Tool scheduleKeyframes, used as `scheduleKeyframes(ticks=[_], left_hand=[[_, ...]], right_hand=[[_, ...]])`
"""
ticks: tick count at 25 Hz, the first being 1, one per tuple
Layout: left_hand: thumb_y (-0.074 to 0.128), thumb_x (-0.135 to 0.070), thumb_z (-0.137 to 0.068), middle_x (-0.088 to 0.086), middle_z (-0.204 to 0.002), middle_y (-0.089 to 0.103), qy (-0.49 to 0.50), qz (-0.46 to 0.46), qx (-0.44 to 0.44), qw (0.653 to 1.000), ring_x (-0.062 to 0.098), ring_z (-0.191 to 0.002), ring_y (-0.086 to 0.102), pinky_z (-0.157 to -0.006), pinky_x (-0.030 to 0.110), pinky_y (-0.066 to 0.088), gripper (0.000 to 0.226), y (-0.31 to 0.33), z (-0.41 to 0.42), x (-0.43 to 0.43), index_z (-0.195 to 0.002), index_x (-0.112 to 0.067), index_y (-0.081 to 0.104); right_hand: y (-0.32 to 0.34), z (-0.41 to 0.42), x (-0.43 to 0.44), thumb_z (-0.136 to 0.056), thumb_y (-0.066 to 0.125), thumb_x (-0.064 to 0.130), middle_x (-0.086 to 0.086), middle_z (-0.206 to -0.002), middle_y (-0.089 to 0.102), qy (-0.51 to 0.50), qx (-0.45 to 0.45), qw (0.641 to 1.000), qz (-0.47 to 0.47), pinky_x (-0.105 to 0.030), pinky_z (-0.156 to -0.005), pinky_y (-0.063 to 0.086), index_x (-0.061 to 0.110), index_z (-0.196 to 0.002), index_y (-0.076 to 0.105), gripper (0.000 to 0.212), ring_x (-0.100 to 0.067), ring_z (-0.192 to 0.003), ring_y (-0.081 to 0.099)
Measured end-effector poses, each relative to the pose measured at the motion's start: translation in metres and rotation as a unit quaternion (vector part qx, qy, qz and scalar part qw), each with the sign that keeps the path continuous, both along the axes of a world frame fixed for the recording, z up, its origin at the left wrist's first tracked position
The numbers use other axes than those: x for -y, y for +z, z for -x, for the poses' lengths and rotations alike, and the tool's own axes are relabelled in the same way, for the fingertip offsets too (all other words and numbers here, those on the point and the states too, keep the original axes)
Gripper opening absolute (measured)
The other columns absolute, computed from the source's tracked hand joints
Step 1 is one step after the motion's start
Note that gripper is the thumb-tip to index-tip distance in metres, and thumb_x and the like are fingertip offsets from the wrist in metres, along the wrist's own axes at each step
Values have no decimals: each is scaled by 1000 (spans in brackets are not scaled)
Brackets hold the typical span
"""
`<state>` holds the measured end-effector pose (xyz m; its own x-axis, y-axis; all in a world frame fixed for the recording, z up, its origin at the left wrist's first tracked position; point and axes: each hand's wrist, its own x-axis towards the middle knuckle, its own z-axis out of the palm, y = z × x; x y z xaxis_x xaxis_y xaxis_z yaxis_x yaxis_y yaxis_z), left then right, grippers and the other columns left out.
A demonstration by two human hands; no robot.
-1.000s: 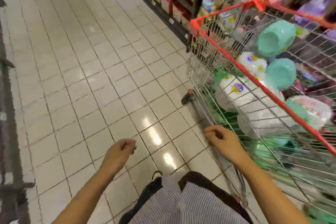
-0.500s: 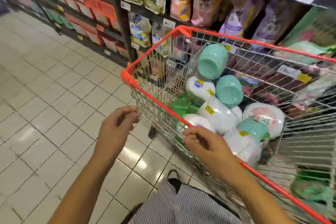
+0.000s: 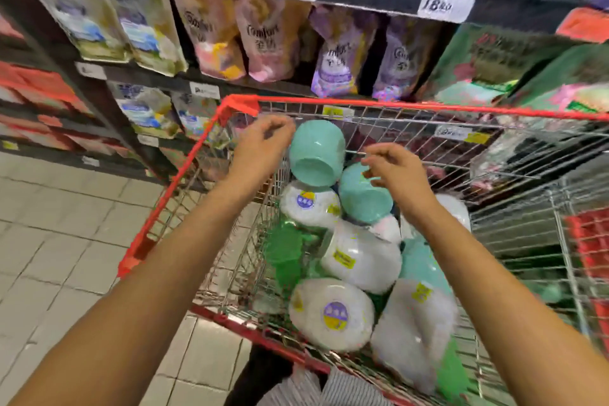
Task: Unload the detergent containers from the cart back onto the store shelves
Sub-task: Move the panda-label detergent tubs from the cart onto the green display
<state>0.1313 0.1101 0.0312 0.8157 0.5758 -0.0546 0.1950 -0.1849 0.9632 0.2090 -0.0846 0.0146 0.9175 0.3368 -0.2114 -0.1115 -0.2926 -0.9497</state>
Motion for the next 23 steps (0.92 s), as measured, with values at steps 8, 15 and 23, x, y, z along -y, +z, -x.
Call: scheduleKeyframes(ticks=[8, 15, 23], left_hand=[[66, -43, -85, 13, -136, 52, -91, -217, -134, 963, 29, -127, 46, -109, 37, 31, 62, -87, -121, -8, -135, -10, 51], [72, -61, -69, 15, -153, 31, -62, -340, -132, 929, 30, -140, 27, -117, 41, 16, 101, -136, -131, 11, -146, -9, 34], [81, -39, -59, -5, -125, 53, -18, -202, -14, 979, -1, -111, 33, -107, 35, 27, 81, -98, -109, 9, -129, -9, 53]], right_hand=[[-100, -84, -46, -99, 45, 26, 0, -89, 50, -77, -215, 973, 18, -32, -68, 42, 18, -100, 49, 9, -16, -77, 51], [-150, -89, -94, -99, 43, 28, -17, -130, 60, -164, -342, 911, -161, -46, -102, 47, 9, -133, 53, 40, -31, -119, 58], [-124, -72, -63, -98, 48, 16, -4, -100, 66, -175, -269, 914, -247, -33, -74, 50, 25, -101, 61, 15, -24, -92, 60]])
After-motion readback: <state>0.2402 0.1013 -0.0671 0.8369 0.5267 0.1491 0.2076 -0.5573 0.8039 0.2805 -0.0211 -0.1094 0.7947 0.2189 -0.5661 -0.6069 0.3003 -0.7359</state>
